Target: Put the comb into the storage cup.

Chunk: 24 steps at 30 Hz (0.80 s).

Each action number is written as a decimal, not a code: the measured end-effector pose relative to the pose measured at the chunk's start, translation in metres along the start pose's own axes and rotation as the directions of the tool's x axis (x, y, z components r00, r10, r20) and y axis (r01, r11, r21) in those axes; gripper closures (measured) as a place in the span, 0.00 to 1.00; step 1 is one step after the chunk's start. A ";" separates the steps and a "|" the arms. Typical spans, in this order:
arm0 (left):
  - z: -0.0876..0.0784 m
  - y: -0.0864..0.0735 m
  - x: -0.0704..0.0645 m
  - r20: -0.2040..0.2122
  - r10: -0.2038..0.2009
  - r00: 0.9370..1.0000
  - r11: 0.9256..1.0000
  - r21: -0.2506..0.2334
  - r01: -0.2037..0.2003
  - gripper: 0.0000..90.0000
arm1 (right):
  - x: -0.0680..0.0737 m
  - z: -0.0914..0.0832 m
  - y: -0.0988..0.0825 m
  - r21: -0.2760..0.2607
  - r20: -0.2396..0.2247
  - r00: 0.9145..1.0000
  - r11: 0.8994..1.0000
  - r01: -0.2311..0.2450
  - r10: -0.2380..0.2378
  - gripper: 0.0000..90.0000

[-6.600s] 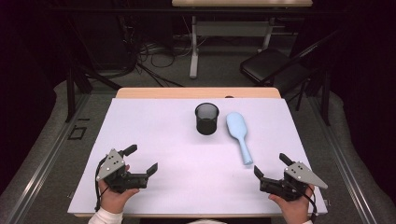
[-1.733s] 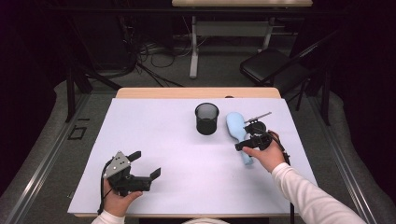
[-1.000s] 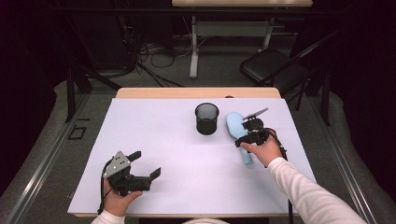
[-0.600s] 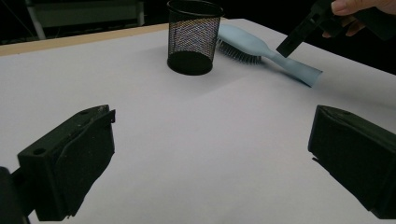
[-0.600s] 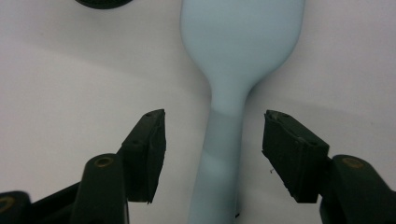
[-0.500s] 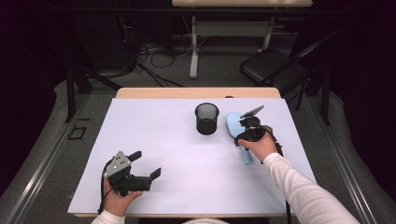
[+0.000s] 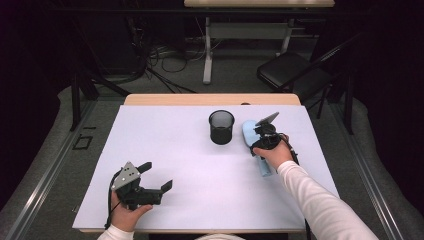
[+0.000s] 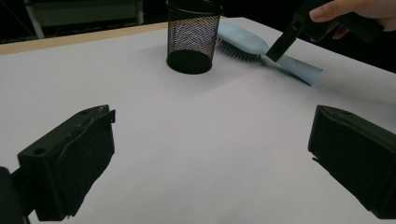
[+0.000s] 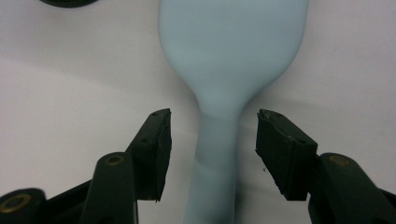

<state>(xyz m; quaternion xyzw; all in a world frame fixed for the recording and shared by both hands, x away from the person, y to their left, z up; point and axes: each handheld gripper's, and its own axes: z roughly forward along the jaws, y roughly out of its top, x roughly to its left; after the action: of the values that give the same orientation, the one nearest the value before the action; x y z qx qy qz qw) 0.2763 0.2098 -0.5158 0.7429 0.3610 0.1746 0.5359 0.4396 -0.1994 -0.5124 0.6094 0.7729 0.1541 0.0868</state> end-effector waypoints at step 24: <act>0.001 0.000 0.001 0.004 0.002 1.000 1.000 0.006 -0.002 0.00 | -0.003 0.016 0.007 0.029 -0.001 0.999 0.998 -0.053 0.053 0.61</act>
<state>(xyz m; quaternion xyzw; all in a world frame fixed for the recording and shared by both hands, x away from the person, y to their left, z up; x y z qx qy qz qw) 0.2772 0.2096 -0.5166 0.7452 0.3596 0.1725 0.5344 0.4520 -0.1988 -0.5248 0.6307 0.7588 0.1455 0.0731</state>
